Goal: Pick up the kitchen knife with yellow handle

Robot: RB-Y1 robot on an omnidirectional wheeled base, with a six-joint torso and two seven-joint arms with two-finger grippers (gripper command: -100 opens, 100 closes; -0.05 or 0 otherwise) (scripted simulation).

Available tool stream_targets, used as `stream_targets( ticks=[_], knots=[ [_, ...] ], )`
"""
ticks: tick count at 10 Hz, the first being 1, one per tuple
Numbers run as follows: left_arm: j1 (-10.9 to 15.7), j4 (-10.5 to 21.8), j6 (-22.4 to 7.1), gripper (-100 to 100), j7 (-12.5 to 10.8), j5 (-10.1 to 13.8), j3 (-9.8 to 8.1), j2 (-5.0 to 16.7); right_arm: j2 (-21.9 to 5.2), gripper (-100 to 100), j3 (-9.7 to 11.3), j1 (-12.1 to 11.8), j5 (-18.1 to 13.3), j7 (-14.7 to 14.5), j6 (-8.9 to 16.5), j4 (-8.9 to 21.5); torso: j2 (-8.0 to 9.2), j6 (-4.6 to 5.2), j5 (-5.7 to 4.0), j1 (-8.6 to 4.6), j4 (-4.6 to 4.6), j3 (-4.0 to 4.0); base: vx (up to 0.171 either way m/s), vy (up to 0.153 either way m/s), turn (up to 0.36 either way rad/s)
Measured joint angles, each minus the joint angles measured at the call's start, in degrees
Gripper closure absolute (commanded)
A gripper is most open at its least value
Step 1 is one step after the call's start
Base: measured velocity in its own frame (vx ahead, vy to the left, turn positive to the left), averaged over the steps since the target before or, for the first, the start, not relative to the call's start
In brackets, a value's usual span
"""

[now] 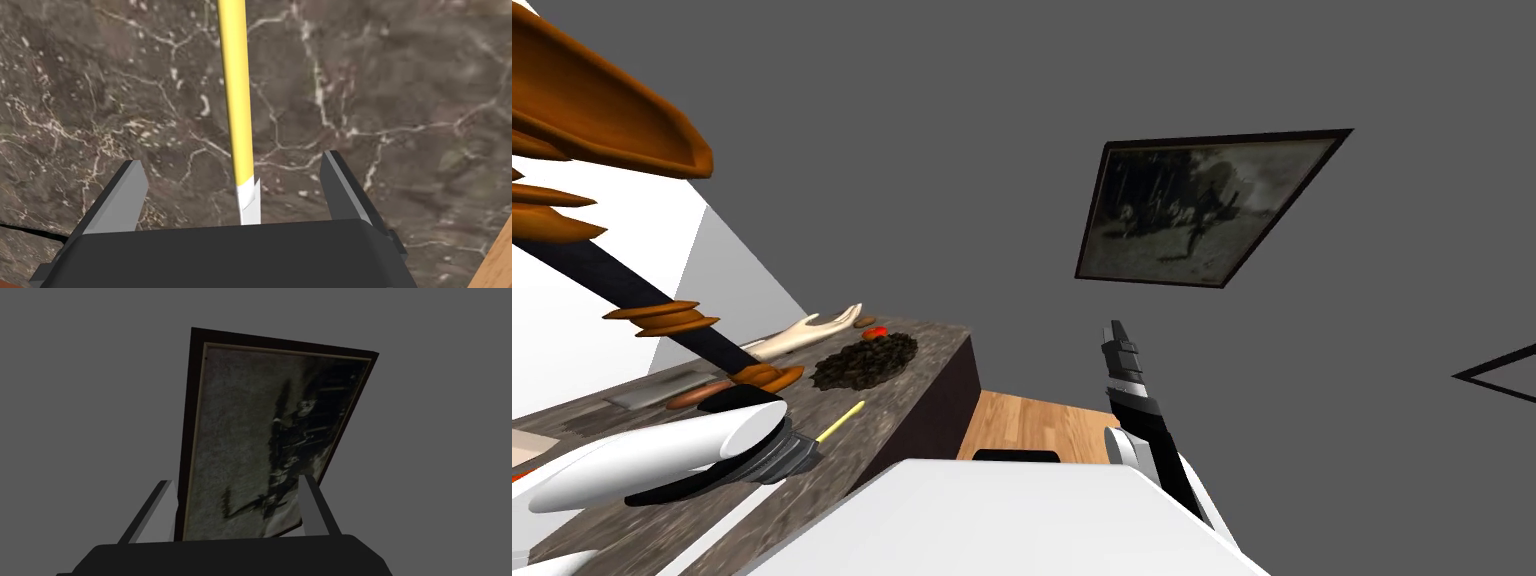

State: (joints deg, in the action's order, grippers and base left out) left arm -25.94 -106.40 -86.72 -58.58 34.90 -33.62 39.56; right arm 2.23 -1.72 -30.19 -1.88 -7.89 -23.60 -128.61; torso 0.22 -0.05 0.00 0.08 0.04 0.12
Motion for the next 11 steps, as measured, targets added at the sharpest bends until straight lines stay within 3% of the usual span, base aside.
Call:
stream_targets(
  ticks=[4, 5, 6, 11],
  knots=[
    [0.0, 0.0, 0.0, 100, 0.0, 0.0, 0.01, 0.0, 0.0, 0, 0.0, 0.0, 0.0, 0.0, 0.0, 0.0, -0.23, 0.00, 0.05, 0.10, -0.06, -0.14, 0.000, 0.000, 0.000],
    [0.0, 0.0, 0.0, 0, 0.0, 0.0, 0.01, 0.0, 0.0, 0, 0.0, 0.0, 0.0, 0.0, 0.0, 0.0, -0.23, 0.00, 0.05, 0.10, -0.06, -0.14, 0.000, 0.000, 0.000],
    [0.0, 0.0, 0.0, 100, 0.0, 0.0, 0.01, 0.0, 0.0, 0, 0.0, 0.0, 0.0, 0.0, 0.0, 0.0, -0.24, 0.00, 0.06, 0.10, -0.06, -0.14, 0.067, 0.013, 0.217],
    [-3.3, -7.3, -1.5, 100, 0.4, 1.7, 0.37, -0.4, 0.0, 0, 0.0, 0.0, 0.0, 0.0, 0.0, 0.0, -0.64, -0.03, 0.05, 0.11, -0.15, -0.38, 0.114, 0.014, 0.197]
  ],
)
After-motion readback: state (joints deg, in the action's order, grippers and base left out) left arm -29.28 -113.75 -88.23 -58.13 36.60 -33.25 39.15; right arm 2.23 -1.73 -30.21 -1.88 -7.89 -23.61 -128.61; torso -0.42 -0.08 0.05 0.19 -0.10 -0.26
